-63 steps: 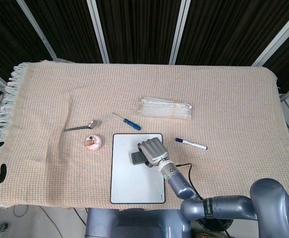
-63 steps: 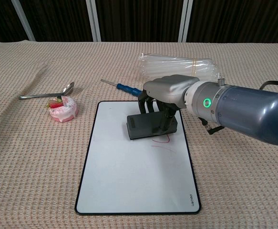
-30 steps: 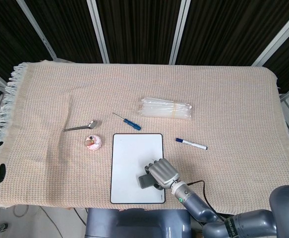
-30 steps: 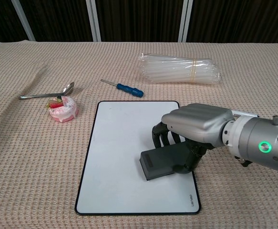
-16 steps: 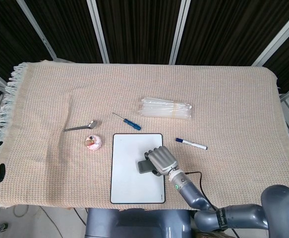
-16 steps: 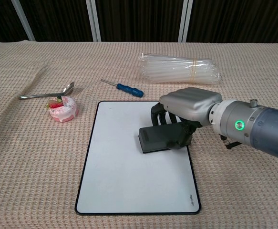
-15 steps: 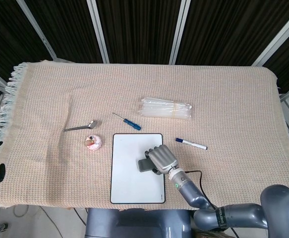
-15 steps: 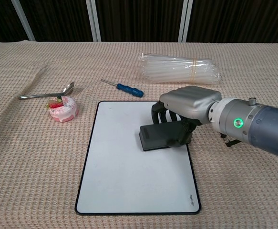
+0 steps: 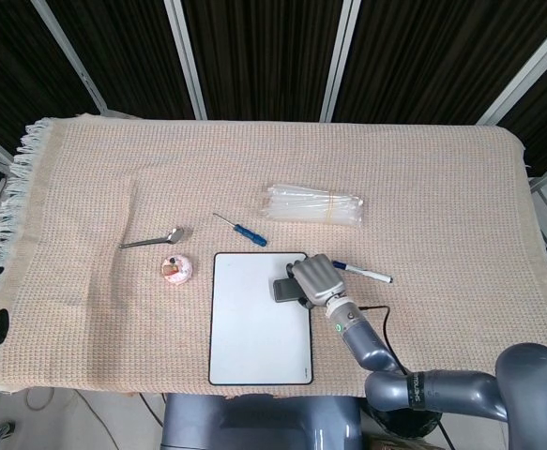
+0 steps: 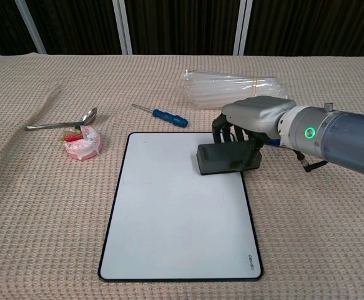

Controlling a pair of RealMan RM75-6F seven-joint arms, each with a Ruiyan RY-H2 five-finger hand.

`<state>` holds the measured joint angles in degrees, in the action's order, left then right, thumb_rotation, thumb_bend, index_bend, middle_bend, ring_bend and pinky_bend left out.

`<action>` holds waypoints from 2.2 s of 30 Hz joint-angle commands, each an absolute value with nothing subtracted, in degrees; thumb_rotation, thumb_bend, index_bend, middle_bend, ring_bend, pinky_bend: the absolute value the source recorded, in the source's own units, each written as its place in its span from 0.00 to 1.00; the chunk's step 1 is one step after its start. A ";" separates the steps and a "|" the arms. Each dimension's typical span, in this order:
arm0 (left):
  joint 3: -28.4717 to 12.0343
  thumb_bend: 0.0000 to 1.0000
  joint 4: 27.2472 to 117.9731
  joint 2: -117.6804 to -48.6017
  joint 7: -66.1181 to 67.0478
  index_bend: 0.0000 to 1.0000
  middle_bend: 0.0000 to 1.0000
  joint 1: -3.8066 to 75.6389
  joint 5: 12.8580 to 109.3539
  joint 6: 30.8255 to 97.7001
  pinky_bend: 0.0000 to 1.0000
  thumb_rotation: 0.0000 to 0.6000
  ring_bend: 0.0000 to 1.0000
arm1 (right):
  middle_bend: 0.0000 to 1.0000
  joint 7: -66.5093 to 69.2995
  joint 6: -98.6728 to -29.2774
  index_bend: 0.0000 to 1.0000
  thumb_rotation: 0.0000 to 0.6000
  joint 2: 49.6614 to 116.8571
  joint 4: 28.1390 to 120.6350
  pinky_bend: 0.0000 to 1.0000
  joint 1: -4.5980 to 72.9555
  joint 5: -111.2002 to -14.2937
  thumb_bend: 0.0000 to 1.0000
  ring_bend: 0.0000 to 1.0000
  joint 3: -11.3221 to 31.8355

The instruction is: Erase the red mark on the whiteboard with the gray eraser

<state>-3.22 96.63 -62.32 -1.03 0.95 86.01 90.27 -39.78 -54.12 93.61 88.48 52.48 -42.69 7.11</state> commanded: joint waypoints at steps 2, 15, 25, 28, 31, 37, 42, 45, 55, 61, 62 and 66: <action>-3.20 0.49 96.60 -62.37 -1.04 0.17 0.01 0.92 86.08 90.34 0.04 1.00 0.00 | 0.48 -39.21 -54.18 0.52 1.00 92.30 91.43 0.52 51.52 -43.92 0.44 0.47 5.42; -3.23 0.49 96.46 -62.36 -1.14 0.17 0.01 0.85 86.20 90.55 0.04 1.00 0.00 | 0.49 -39.13 -55.76 0.52 1.00 87.71 99.17 0.52 48.95 -48.36 0.44 0.47 0.55; -3.13 0.49 96.22 -62.62 -0.87 0.17 0.01 0.82 86.65 90.84 0.04 1.00 0.00 | 0.49 -39.51 -56.74 0.52 1.00 77.50 106.78 0.52 47.25 -48.61 0.44 0.47 -2.64; -3.11 0.49 96.16 -62.75 -0.77 0.17 0.01 0.81 86.82 90.97 0.04 1.00 0.00 | 0.48 -37.99 -56.77 0.52 1.00 76.15 106.05 0.52 46.40 -48.33 0.44 0.47 -2.91; -3.10 0.49 96.06 -62.84 -0.69 0.17 0.01 0.78 86.85 91.04 0.04 1.00 0.00 | 0.48 -35.55 -56.80 0.52 1.00 75.15 104.55 0.52 45.20 -48.82 0.44 0.47 -2.97; -3.15 0.49 96.06 -62.87 -0.47 0.17 0.01 0.82 86.73 90.94 0.04 1.00 0.00 | 0.48 -31.26 -56.64 0.52 1.00 74.69 100.66 0.52 43.36 -49.72 0.44 0.47 -2.25; -3.08 0.49 96.02 -63.03 -0.14 0.17 0.01 0.88 86.69 90.76 0.04 1.00 0.00 | 0.46 -29.74 -56.94 0.52 1.00 75.94 97.19 0.52 42.09 -50.10 0.40 0.46 -1.93; -3.14 0.49 96.04 -63.04 -0.12 0.17 0.01 0.85 86.65 90.85 0.04 1.00 0.00 | 0.38 -29.37 -56.09 0.44 1.00 76.25 96.00 0.50 41.83 -49.97 0.29 0.39 -1.91; -3.18 0.49 96.09 -62.95 -0.10 0.17 0.01 0.85 86.49 90.78 0.04 1.00 0.00 | 0.05 -27.40 -56.03 0.03 1.00 74.49 97.26 0.22 40.80 -51.96 0.04 0.09 -0.87; -3.19 0.49 96.11 -62.98 -0.09 0.17 0.01 0.86 86.43 90.75 0.04 1.00 0.00 | 0.03 -25.19 -58.04 0.02 1.00 70.12 101.65 0.19 39.17 -54.34 0.04 0.07 -0.07; -3.19 0.49 96.12 -62.99 -0.11 0.17 0.01 0.86 86.43 90.75 0.04 1.00 0.00 | 0.03 -24.43 -58.67 0.02 1.00 69.26 102.50 0.18 38.66 -55.06 0.04 0.07 0.09; -3.29 0.49 96.20 -63.00 -0.14 0.17 0.01 0.86 86.41 90.86 0.04 1.00 0.00 | 0.03 -21.73 -62.16 0.02 1.00 64.78 106.50 0.18 35.94 -59.19 0.04 0.07 -0.09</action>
<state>-3.29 96.20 -63.00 -0.14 0.86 86.41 90.86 -23.10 -60.43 66.77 104.65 37.39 -57.24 -0.05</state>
